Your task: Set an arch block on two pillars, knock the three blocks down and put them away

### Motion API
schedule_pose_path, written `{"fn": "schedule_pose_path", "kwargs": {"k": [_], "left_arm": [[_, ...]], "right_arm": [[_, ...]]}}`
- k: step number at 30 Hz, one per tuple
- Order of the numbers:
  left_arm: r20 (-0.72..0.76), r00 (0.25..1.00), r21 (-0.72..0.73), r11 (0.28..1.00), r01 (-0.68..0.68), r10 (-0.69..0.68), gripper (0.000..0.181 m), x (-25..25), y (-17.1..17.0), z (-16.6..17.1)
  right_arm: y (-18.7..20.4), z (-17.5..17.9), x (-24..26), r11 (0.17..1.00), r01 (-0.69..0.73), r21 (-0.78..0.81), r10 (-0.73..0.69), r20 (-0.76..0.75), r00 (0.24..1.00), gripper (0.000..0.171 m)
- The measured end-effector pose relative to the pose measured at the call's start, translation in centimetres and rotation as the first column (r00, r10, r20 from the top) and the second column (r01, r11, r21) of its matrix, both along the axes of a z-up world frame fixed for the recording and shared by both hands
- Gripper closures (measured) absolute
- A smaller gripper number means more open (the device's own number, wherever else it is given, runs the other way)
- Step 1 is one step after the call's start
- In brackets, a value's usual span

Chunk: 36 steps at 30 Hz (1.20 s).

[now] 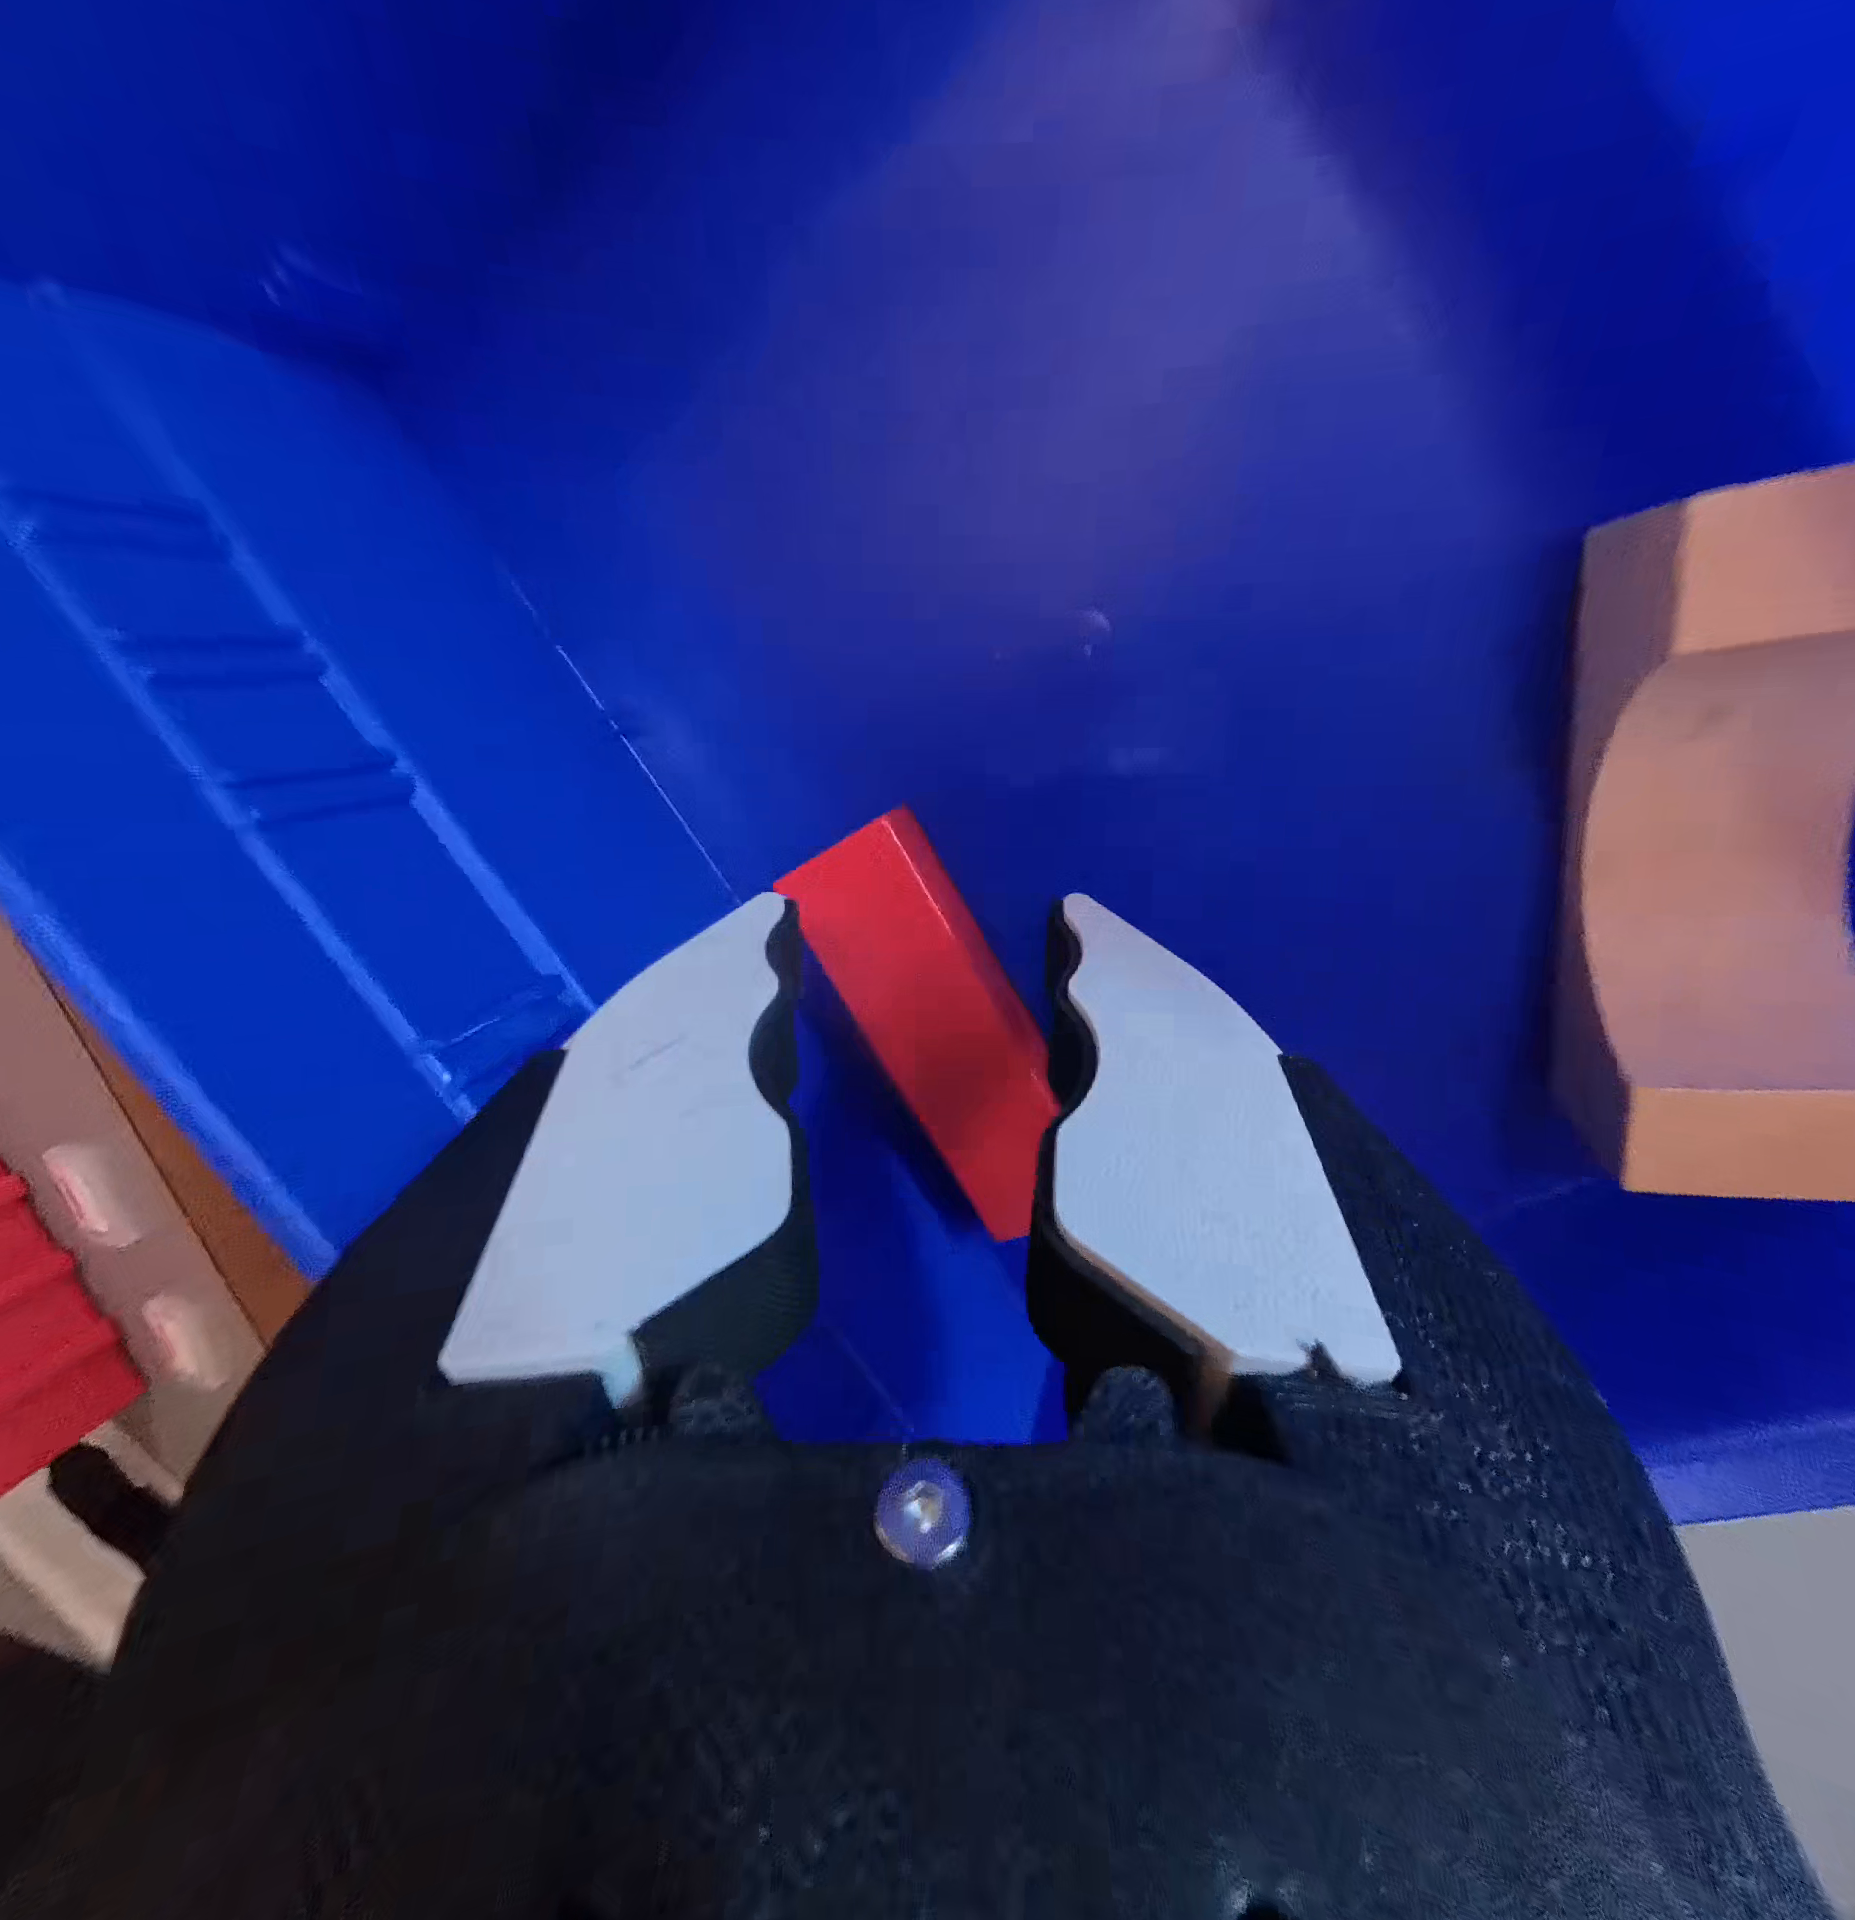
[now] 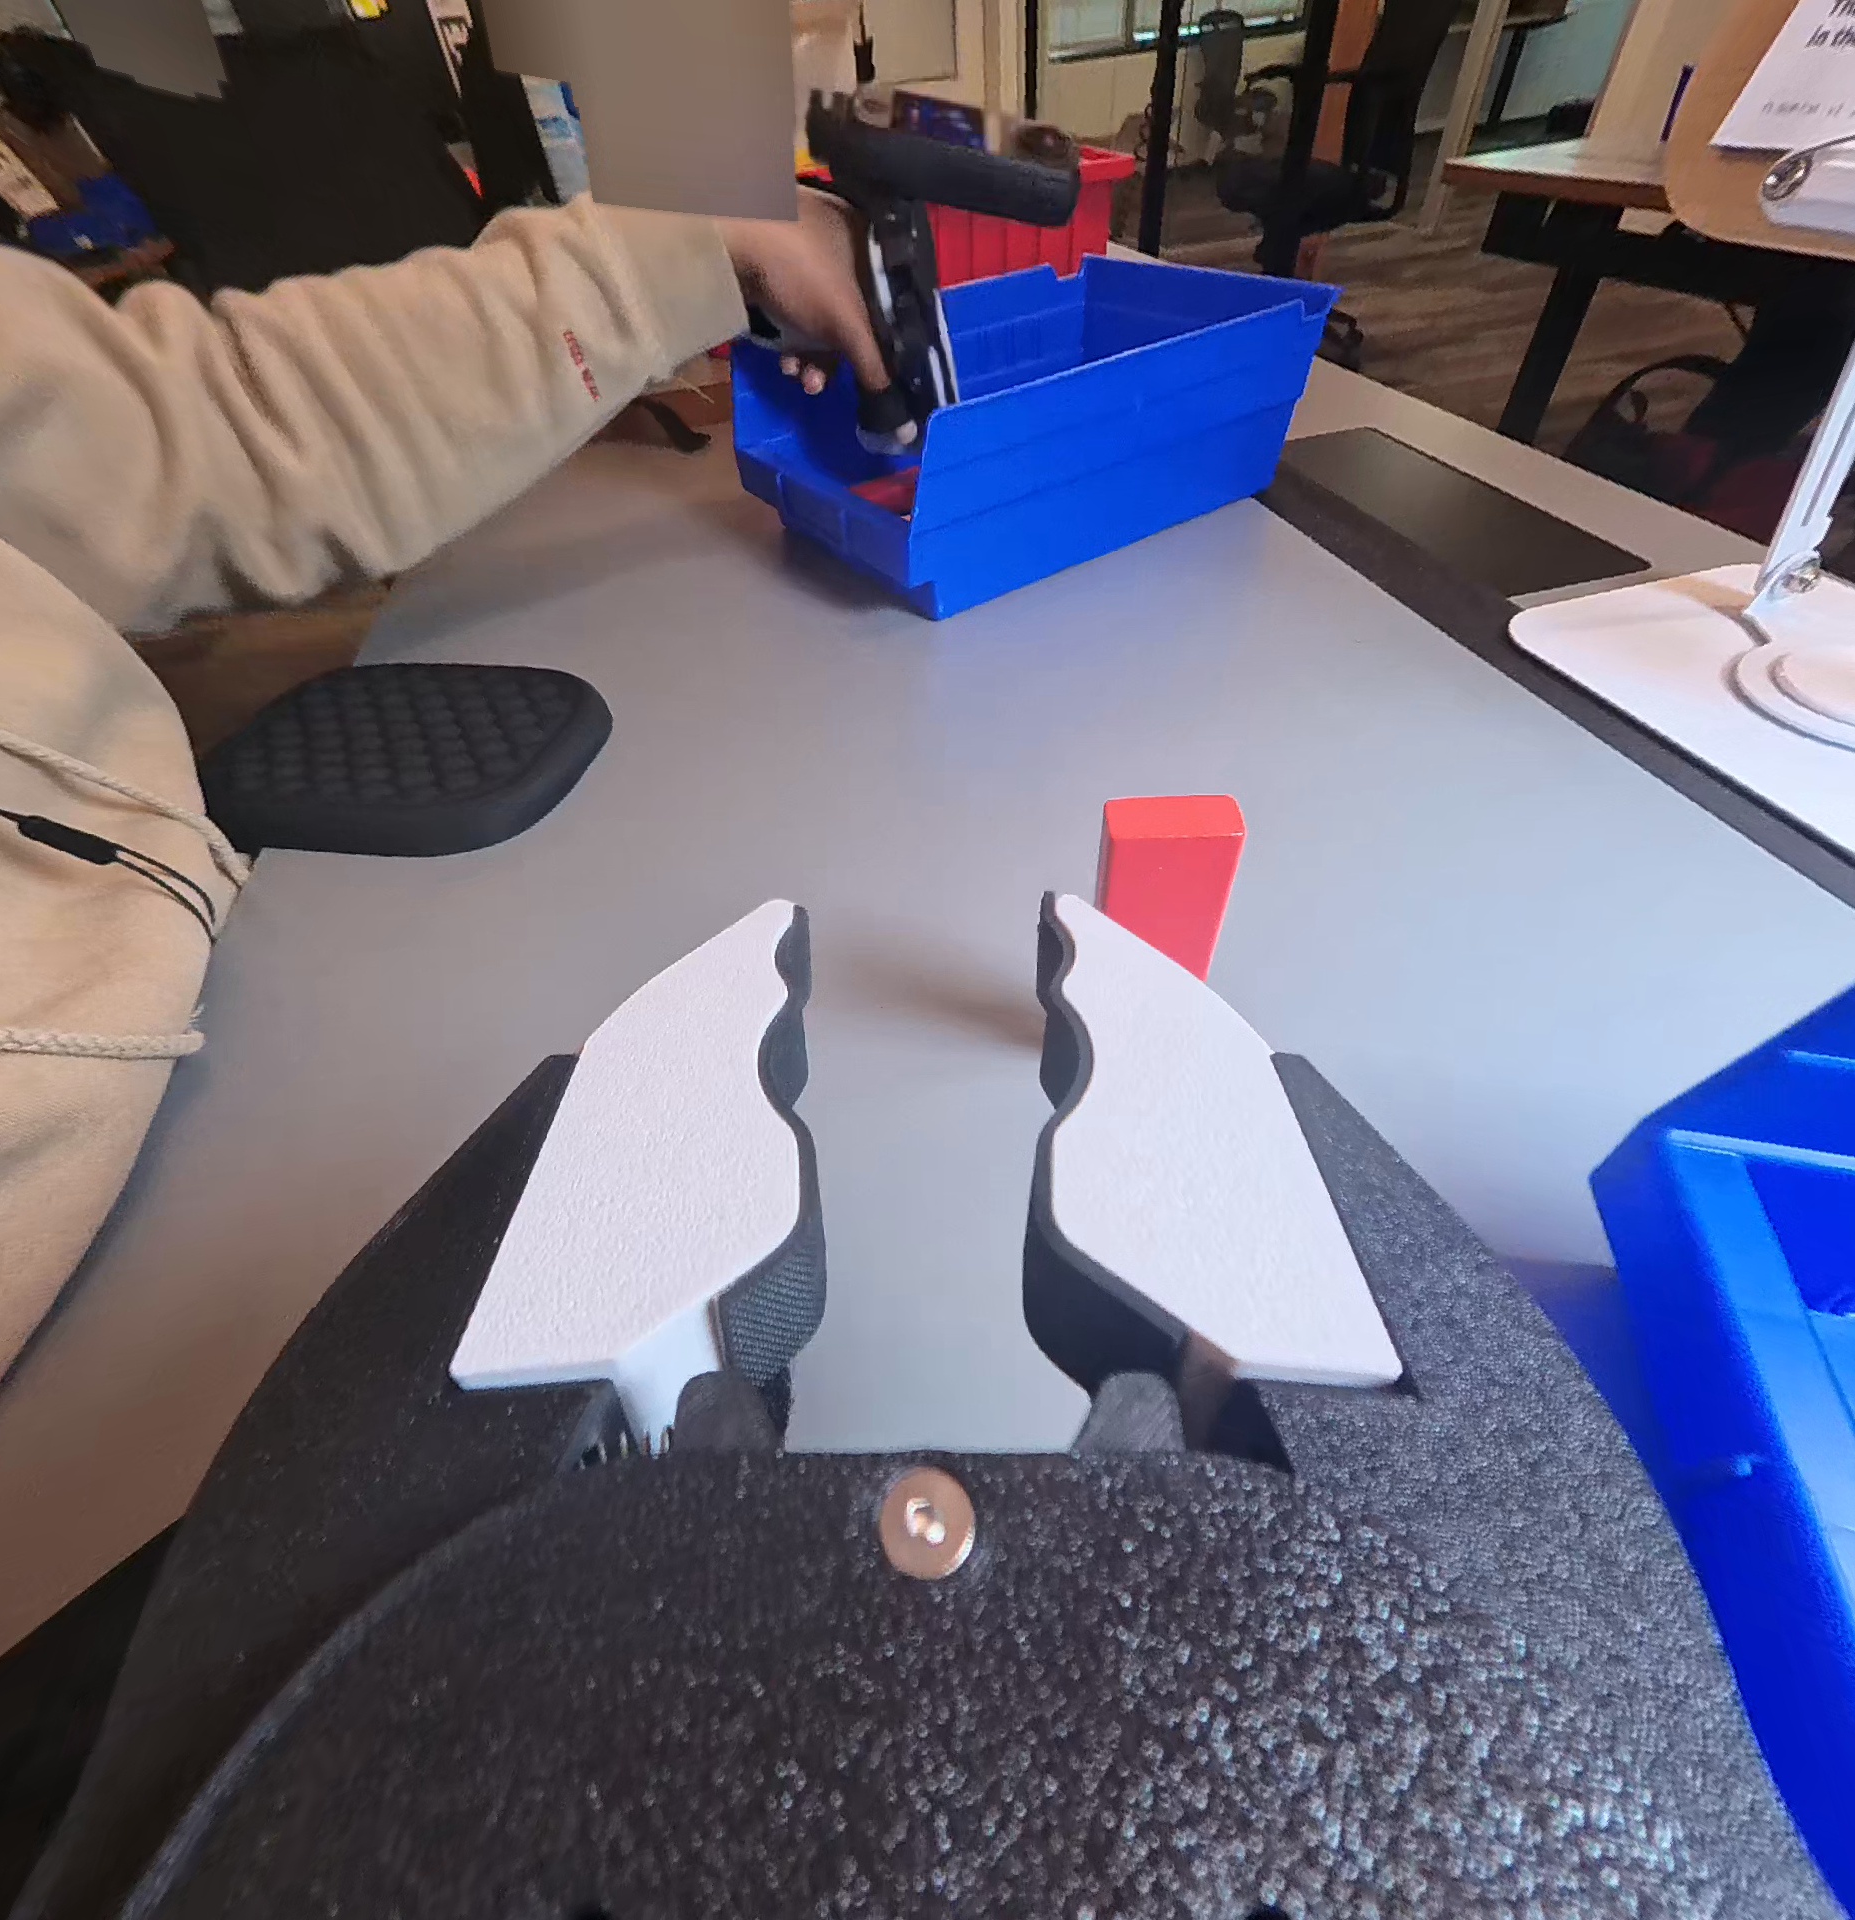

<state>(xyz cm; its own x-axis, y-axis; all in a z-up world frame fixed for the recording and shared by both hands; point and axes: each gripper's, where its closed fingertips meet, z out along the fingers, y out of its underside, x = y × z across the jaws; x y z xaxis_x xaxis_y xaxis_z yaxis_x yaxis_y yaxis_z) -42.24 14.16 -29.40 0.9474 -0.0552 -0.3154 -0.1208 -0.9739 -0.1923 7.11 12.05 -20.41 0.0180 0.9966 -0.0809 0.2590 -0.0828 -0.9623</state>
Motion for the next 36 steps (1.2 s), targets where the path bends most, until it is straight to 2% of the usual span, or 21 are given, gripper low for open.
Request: {"fn": "schedule_pose_path", "kwargs": {"k": [1, 6, 10, 13, 19, 23, 26, 27, 29, 33, 36], "left_arm": [[-0.001, 1.000, -0.053, 0.999, 0.011, -0.011, 0.139, -0.1, -0.3, -0.5], [-0.013, 1.000, -0.259, 0.966, -0.003, 0.000, 0.144, -1.0, -1.0, -1.1], [0.072, 0.997, -0.304, 0.953, -0.011, 0.034, 0.145, -1.2, -0.8, -1.0], [0.047, 0.998, -0.305, 0.952, -0.015, 0.031, 0.143, -1.8, -0.2, -1.1], [-0.021, 1.000, -0.430, 0.903, 0.001, -0.011, 0.141, -3.1, -0.6, -1.4], [-0.009, 0.999, -0.460, 0.888, 0.025, -0.033, 0.145, -3.5, -0.1, -1.5], [0.007, 0.998, -0.491, 0.869, 0.052, -0.056, 0.155, -3.2, -0.4, -1.7], [0.016, 0.997, -0.496, 0.865, 0.070, -0.072, 0.160, -3.0, -0.5, -1.7], [0.051, 0.993, -0.475, 0.872, 0.120, -0.109, 0.181, -2.4, -0.3, -2.1], [0.057, 0.980, -0.463, 0.865, 0.193, -0.188, 0.180, -2.0, -0.5, -1.9], [0.043, 0.974, -0.405, 0.888, 0.218, -0.220, 0.180, -1.7, 0.1, -0.8]], "right_arm": [[-0.1, -0.1, 0.0, 1.000, -0.003, -0.001, 0.003, 0.004, 1.000, 0.129], [-0.2, -0.4, -0.1, 1.000, -0.006, -0.012, 0.006, 0.020, 1.000, 0.129], [-0.1, -0.9, 0.0, 1.000, -0.006, -0.019, 0.007, 0.047, 0.999, 0.129], [-0.1, -1.1, 0.0, 1.000, -0.006, -0.025, 0.007, 0.055, 0.998, 0.129], [0.1, -1.5, 0.0, 0.999, -0.002, -0.039, 0.004, 0.069, 0.998, 0.129], [0.1, -1.5, 0.0, 0.999, 0.002, -0.038, 0.001, 0.074, 0.997, 0.129], [0.2, -1.8, 0.1, 0.999, 0.003, -0.043, 0.001, 0.086, 0.996, 0.129], [0.3, -1.9, 0.1, 0.999, 0.004, -0.045, 0.000, 0.091, 0.996, 0.129], [0.3, -2.2, 0.1, 0.999, 0.006, -0.050, -0.001, 0.099, 0.995, 0.129], [0.3, -2.5, 0.0, 0.998, 0.006, -0.057, 0.000, 0.108, 0.994, 0.129], [0.2, -2.7, -0.1, 0.998, 0.005, -0.062, 0.002, 0.116, 0.993, 0.129]]}}
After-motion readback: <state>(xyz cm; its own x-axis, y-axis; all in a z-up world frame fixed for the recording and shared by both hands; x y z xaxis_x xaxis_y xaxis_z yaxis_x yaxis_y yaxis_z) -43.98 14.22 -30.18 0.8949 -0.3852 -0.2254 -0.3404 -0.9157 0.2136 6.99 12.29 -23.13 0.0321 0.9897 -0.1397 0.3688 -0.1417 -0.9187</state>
